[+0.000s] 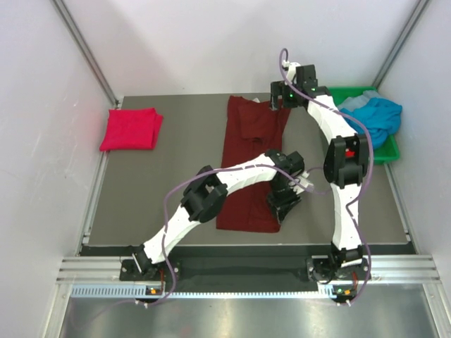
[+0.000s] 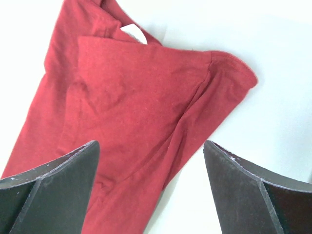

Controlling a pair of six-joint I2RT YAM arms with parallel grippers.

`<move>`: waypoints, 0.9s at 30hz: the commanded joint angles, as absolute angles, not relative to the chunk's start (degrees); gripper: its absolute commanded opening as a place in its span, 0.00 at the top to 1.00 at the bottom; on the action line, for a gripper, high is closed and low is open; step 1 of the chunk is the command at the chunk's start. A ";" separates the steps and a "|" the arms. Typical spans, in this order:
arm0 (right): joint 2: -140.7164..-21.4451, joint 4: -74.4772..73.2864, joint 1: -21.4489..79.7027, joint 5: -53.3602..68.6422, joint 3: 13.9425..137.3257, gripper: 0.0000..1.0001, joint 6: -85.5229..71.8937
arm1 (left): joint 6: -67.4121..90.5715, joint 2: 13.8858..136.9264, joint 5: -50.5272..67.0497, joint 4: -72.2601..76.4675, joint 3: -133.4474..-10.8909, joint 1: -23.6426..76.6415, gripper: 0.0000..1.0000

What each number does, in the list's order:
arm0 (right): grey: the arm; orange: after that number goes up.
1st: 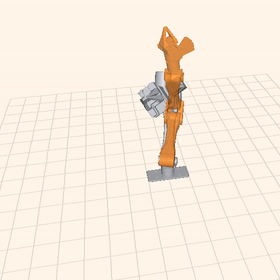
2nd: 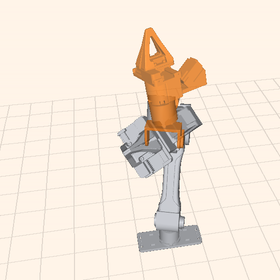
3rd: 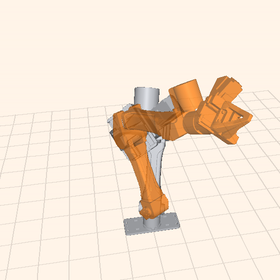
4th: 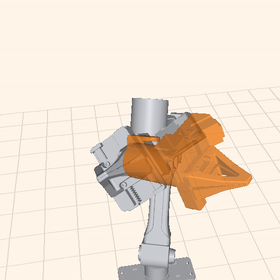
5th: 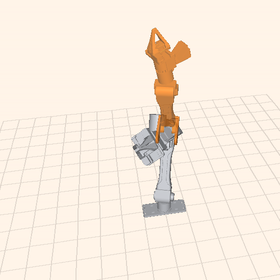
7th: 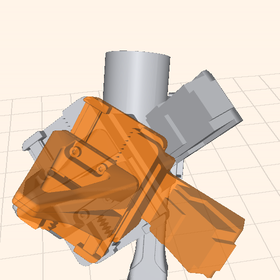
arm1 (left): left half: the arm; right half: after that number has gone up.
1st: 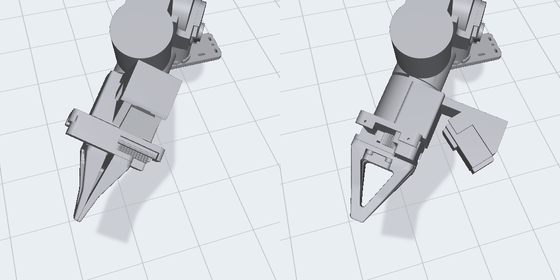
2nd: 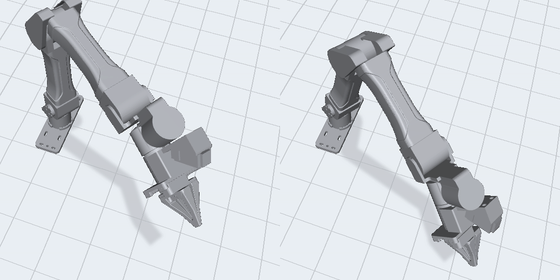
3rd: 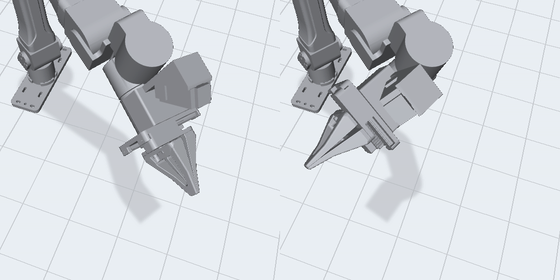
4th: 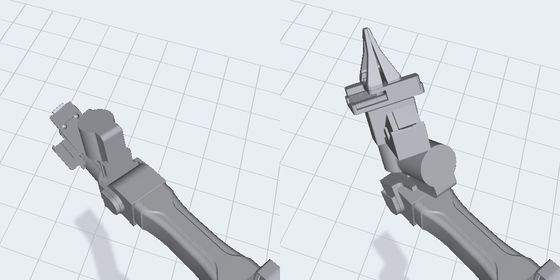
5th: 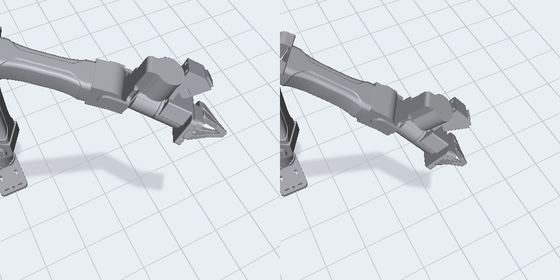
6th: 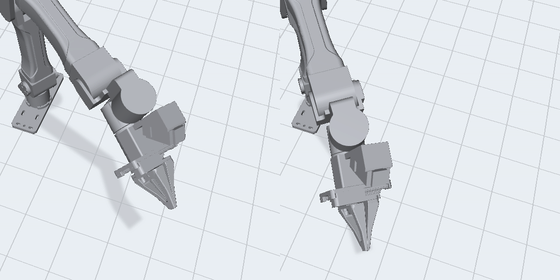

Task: Fold and stack the t-shirts
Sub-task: Fold the tshirt

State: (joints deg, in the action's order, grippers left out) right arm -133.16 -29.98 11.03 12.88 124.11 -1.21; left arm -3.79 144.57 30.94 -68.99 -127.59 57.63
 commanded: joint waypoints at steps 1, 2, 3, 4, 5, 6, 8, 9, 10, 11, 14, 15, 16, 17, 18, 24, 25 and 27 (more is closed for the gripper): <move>-125.87 -29.88 10.37 12.74 123.49 0.12 -0.53 | -9.57 138.74 21.46 -35.95 -120.08 58.80 0.54; -124.64 -29.97 10.20 12.66 123.05 0.12 -0.53 | -10.02 136.26 21.01 -35.69 -116.14 58.89 0.54; -124.11 -29.97 10.20 12.66 122.70 0.12 -0.53 | -10.98 134.06 20.66 -35.68 -114.36 58.89 0.53; -123.49 -30.14 10.02 12.66 122.43 0.11 1.21 | -11.42 130.55 19.96 -36.12 -112.43 58.80 0.53; -122.44 -30.23 9.93 12.48 122.08 0.12 1.40 | -11.86 129.30 19.86 -37.78 -111.89 58.80 0.53; -121.91 -30.32 9.93 12.22 121.82 0.12 1.67 | -12.04 128.33 19.78 -39.10 -111.80 58.80 0.53; -120.15 -30.41 9.67 12.04 121.20 0.11 1.76 | -11.60 125.43 19.78 -41.91 -111.62 58.80 0.54; -119.45 -30.41 9.58 11.95 120.94 0.11 1.84 | -10.73 124.38 19.69 -42.18 -111.27 58.80 0.54; -118.75 -30.50 9.58 12.04 120.15 0.11 1.93 | -10.11 121.93 19.25 -42.19 -110.57 58.80 0.55; -117.44 -31.02 9.58 12.04 119.62 0.11 1.85 | -9.76 120.60 18.12 -42.27 -110.31 58.89 0.55; -112.34 -32.08 8.88 11.17 115.68 0.11 0.71 | -10.81 114.45 11.02 -43.24 -109.17 59.50 0.52; -110.58 -32.34 8.44 11.16 114.01 0.11 0.36 | -11.68 112.78 5.42 -44.11 -108.46 59.33 0.46; -106.74 -33.13 7.22 11.51 110.51 0.12 -2.00 | -12.04 109.37 3.27 -44.47 -106.46 58.54 0.42; -104.79 -33.66 6.34 12.21 108.48 0.12 -4.81 | -12.48 107.60 1.69 -44.82 -105.04 57.84 0.41; -102.94 -34.27 5.11 15.00 106.11 0.12 -6.83 | -12.13 105.75 0.54 -45.35 -103.46 56.79 0.40; -87.38 -35.60 -8.34 38.01 72.30 0.16 -25.81 | 4.52 92.13 2.63 -43.60 -89.32 41.24 0.25; -83.80 -35.60 -8.70 38.84 64.15 0.16 -25.40 | 6.83 91.24 4.20 -42.11 -85.12 37.22 0.26; -80.26 -35.25 -8.70 39.20 56.64 0.16 -24.61 | 11.66 89.57 7.37 -41.40 -81.58 33.94 0.26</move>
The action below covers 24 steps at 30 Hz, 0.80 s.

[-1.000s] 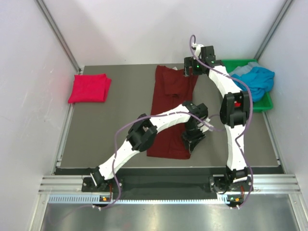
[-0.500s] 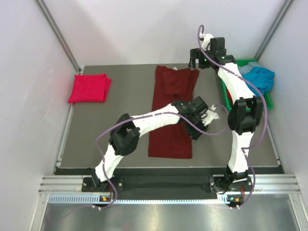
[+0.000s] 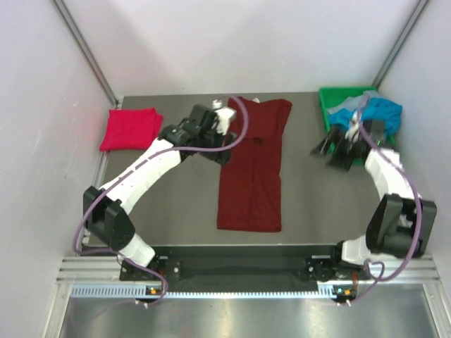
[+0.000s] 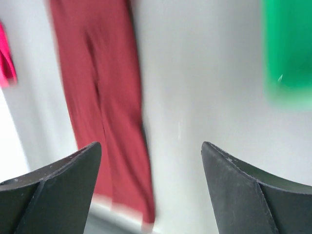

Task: Fold and stack the t-shirts
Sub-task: Fold the tshirt

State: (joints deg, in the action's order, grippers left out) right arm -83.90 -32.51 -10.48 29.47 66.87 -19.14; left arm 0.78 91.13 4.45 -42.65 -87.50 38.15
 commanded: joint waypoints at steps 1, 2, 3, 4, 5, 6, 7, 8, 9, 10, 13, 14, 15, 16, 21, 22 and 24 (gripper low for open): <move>-77.29 -34.20 -8.70 39.72 49.82 0.16 -24.96 | 13.08 89.30 10.17 -40.79 -78.00 31.75 0.27; -75.95 -33.41 -8.53 40.25 46.79 0.17 -25.92 | 14.57 89.04 11.67 -39.39 -76.39 30.77 0.28; -74.63 -32.62 -8.26 40.95 43.97 0.17 -26.36 | 17.29 88.60 12.99 -38.59 -74.72 30.07 0.30; -72.44 -31.74 -7.83 41.13 39.68 0.17 -26.54 | 18.53 88.42 13.70 -37.63 -71.40 29.19 0.32; -71.46 -31.12 -7.47 41.31 37.72 0.17 -26.89 | 19.94 88.16 14.67 -35.44 -69.63 28.92 0.32; -70.67 -30.68 -7.30 42.09 36.05 0.17 -27.07 | 22.13 87.37 15.63 -34.20 -67.96 28.57 0.32; -68.75 -30.15 -7.03 42.10 33.08 0.17 -27.59 | 23.45 86.93 16.17 -32.45 -64.37 27.87 0.32; -67.86 -30.15 -6.60 41.93 32.35 0.16 -27.95 | 26.16 86.49 17.04 -29.65 -62.68 27.69 0.32; -67.24 -30.23 -5.90 41.58 32.17 0.16 -28.04 | 27.58 85.88 17.57 -28.40 -61.19 27.42 0.32; -67.15 -30.50 -4.58 41.66 32.25 0.16 -28.04 | 28.90 85.96 18.36 -27.69 -58.74 26.90 0.33; -67.58 -31.28 -3.00 40.61 32.26 0.16 -28.39 | 32.86 85.87 21.53 -25.49 -53.89 25.76 0.33; -67.85 -31.64 -2.64 40.08 32.17 0.16 -28.21 | 33.57 85.78 22.14 -25.23 -52.83 25.49 0.33; -68.37 -31.81 -2.20 39.47 31.91 0.16 -28.30 | 34.79 85.96 22.93 -24.70 -51.08 24.97 0.33; -69.25 -31.99 -0.98 39.11 31.90 0.17 -28.30 | 35.33 85.87 23.29 -24.44 -50.19 24.79 0.33; -74.08 -32.43 3.25 36.83 32.34 0.18 -28.30 | 37.35 86.04 24.34 -23.73 -47.12 24.17 0.34; -75.40 -32.61 4.21 36.48 32.52 0.19 -28.13 | 37.61 86.04 24.78 -23.56 -46.85 23.91 0.34; -76.46 -32.26 5.36 36.12 32.69 0.20 -28.39 | 38.49 86.39 25.31 -23.56 -46.50 23.64 0.34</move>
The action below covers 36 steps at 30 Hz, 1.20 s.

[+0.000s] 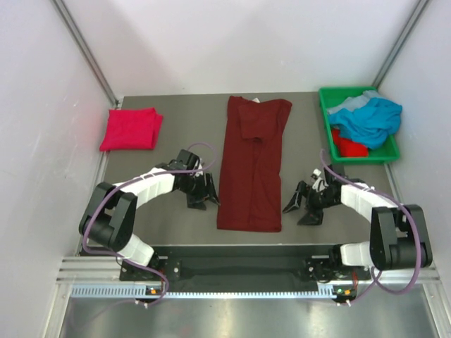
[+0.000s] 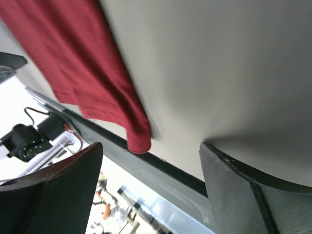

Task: Fold and stack the t-shirts
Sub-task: Fold the tshirt

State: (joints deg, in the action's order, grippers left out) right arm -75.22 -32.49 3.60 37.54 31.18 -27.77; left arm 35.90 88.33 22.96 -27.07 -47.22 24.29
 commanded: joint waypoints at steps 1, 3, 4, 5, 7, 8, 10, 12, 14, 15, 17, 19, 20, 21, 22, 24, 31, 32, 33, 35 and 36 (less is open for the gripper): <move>-77.33 -31.65 6.67 36.30 32.70 0.20 -28.65 | 38.76 86.48 26.10 -23.55 -46.32 23.64 0.34; -78.04 -31.03 7.99 36.83 32.70 0.21 -29.53 | 39.81 87.01 26.89 -23.47 -45.88 23.55 0.35; -78.66 -30.68 9.04 37.00 32.70 0.22 -29.79 | 40.16 87.19 27.16 -23.55 -45.70 23.55 0.35; -79.01 -30.50 9.49 37.26 32.70 0.22 -30.23 | 40.78 87.36 27.25 -23.55 -45.53 23.55 0.36; -80.32 -29.98 10.45 37.44 33.04 0.23 -30.50 | 41.04 88.15 27.68 -23.55 -45.35 23.55 0.37; -80.77 -29.80 10.63 37.53 33.22 0.23 -31.02 | 41.22 88.59 28.12 -23.55 -45.35 23.55 0.38; -82.34 -28.48 11.68 37.53 34.01 0.23 -32.07 | 41.13 89.73 29.00 -23.64 -45.53 23.55 0.42; -84.01 -26.82 12.74 37.62 34.89 0.23 -33.04 | 40.78 91.23 31.37 -24.08 -46.05 23.55 0.45; -84.99 -26.02 13.44 37.88 35.59 0.24 -34.44 | 40.26 91.93 32.08 -25.31 -46.58 23.64 0.48; -85.86 -25.32 14.06 37.88 36.20 0.24 -34.71 | 40.08 92.46 32.25 -26.53 -46.84 23.73 0.48; -86.57 -24.53 14.85 37.97 36.65 0.25 -35.68 | 39.90 92.81 32.34 -26.72 -46.58 23.82 0.50; -87.62 -23.64 15.90 37.88 37.00 0.27 -36.30 | 40.08 92.73 32.34 -26.46 -45.88 23.91 0.50; -87.89 -23.47 16.34 37.97 37.09 0.27 -36.47 | 40.43 92.38 32.26 -26.28 -45.62 23.91 0.50; -88.24 -23.55 16.78 38.06 37.52 0.28 -36.47 | 40.69 92.20 32.26 -25.84 -45.09 24.08 0.50; -89.11 -23.64 17.31 38.23 37.79 0.28 -36.47 | 40.78 92.02 32.08 -25.58 -44.74 24.17 0.49; -90.34 -24.25 17.58 38.32 38.58 0.30 -35.95 | 41.39 91.76 31.99 -24.18 -43.78 24.52 0.48; -89.30 -28.30 19.16 34.89 39.64 0.34 -33.49 | 41.92 92.81 33.13 -22.76 -43.24 26.54 0.50; -88.86 -28.47 19.33 34.72 39.20 0.35 -33.31 | 42.01 92.90 33.40 -22.59 -43.24 26.72 0.53; -88.51 -28.56 19.25 34.37 38.24 0.35 -33.31 | 42.27 92.81 33.66 -21.98 -42.98 27.15 0.54; -87.72 -27.86 19.51 34.28 37.10 0.39 -33.49 | 42.62 92.99 33.92 -21.19 -42.37 27.68 0.57; -87.37 -27.60 19.86 34.28 36.13 0.40 -33.49 | 42.71 93.16 33.93 -20.40 -42.28 28.12 0.58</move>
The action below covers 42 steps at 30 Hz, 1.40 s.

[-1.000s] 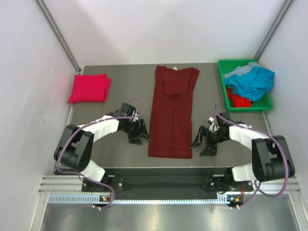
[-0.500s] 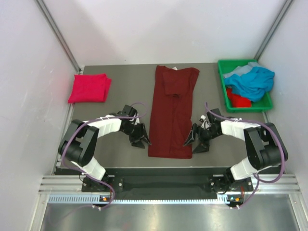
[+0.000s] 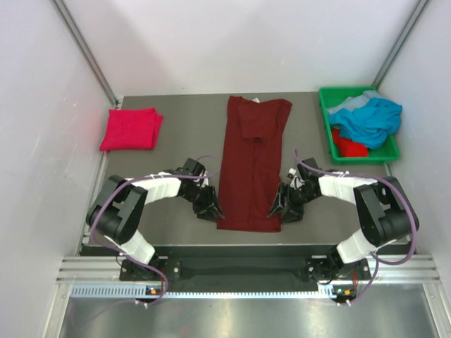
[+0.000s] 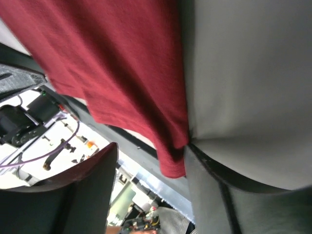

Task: Fold and stack the t-shirts
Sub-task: Fold the tshirt

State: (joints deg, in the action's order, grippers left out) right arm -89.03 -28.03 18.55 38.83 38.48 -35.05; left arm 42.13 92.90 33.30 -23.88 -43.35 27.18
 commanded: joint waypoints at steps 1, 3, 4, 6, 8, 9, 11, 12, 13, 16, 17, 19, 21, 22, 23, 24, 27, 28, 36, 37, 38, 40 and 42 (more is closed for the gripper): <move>-87.28 -27.34 20.04 34.36 35.78 0.44 -33.49 | 42.89 93.25 33.93 -20.13 -42.01 28.39 0.59; -87.10 -26.64 20.30 34.98 35.33 0.47 -33.40 | 43.15 93.78 34.62 -19.51 -41.92 28.91 0.65; -87.10 -26.37 20.39 35.15 35.25 0.50 -33.49 | 43.15 94.04 34.80 -18.99 -41.92 29.09 0.67; -87.19 -25.58 20.56 35.77 35.33 0.53 -33.49 | 42.98 94.83 34.80 -18.90 -42.45 29.35 0.77; -87.19 -25.14 20.83 36.21 35.42 0.58 -33.66 | 42.54 95.18 34.89 -18.90 -43.06 29.44 0.82; -87.01 -24.70 21.00 36.38 35.51 0.59 -33.75 | 42.54 95.10 34.98 -18.90 -43.15 29.44 0.89; -86.84 -24.87 20.92 36.65 35.77 0.70 -33.40 | 41.84 94.84 34.89 -19.59 -43.85 29.44 0.95; -86.31 -25.05 20.92 36.48 35.95 0.73 -33.14 | 41.49 94.66 34.72 -20.12 -44.12 29.44 1.00; -86.05 -25.14 20.92 36.39 35.95 0.77 -32.79 | 40.88 94.48 34.46 -20.47 -44.38 29.44 1.00; -84.91 -25.22 20.74 36.47 35.86 0.86 -32.35 | 39.65 93.70 34.28 -20.83 -45.26 29.44 1.00; -84.64 -25.49 20.83 36.39 35.95 0.90 -32.00 | 39.20 93.43 34.19 -21.09 -45.87 29.36 1.00; -83.32 -26.54 20.31 34.99 36.65 1.00 -30.16 | 37.45 92.56 34.02 -21.18 -46.67 29.36 1.00; -81.75 -27.86 19.60 34.63 37.70 1.00 -28.75 | 36.48 91.94 33.66 -21.53 -47.90 29.36 1.00; -81.04 -28.47 19.43 34.19 38.14 1.00 -27.52 | 35.17 91.32 33.49 -21.71 -48.25 29.36 1.00; -80.25 -30.13 19.25 32.45 39.10 1.00 -26.99 | 34.55 90.97 33.23 -21.97 -48.95 29.36 1.00; -78.68 -30.58 19.07 31.91 39.46 1.00 -26.29 | 33.84 90.62 32.96 -22.84 -49.30 29.36 1.00; -75.42 -31.73 19.07 30.41 40.78 1.00 -24.09 | 31.65 89.04 32.34 -23.29 -50.88 29.36 1.00; -74.63 -31.90 19.07 29.80 41.04 1.00 -23.73 | 30.86 88.42 32.17 -23.29 -51.76 29.36 1.00; -71.37 -32.52 16.44 27.86 46.49 1.00 -20.92 | 24.88 86.92 29.53 -25.22 -59.49 29.18 1.00; -71.37 -32.26 15.83 27.86 47.02 1.00 -20.92 | 23.92 87.18 28.57 -25.49 -61.59 29.09 1.00; -71.54 -32.08 14.60 27.86 48.33 1.00 -20.92 | 23.47 87.36 28.04 -25.84 -62.48 28.92 1.00; -71.72 -31.82 13.45 27.77 49.83 1.00 -20.83 | 22.24 88.41 26.73 -26.01 -65.29 28.57 1.00; -72.68 -31.47 11.96 27.69 52.11 1.00 -20.74 | 21.80 89.38 26.63 -25.93 -66.88 27.69 1.00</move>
State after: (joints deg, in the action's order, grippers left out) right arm -72.90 -32.62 13.91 28.51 47.42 -22.04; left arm 25.10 89.30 28.45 -26.11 -63.07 28.82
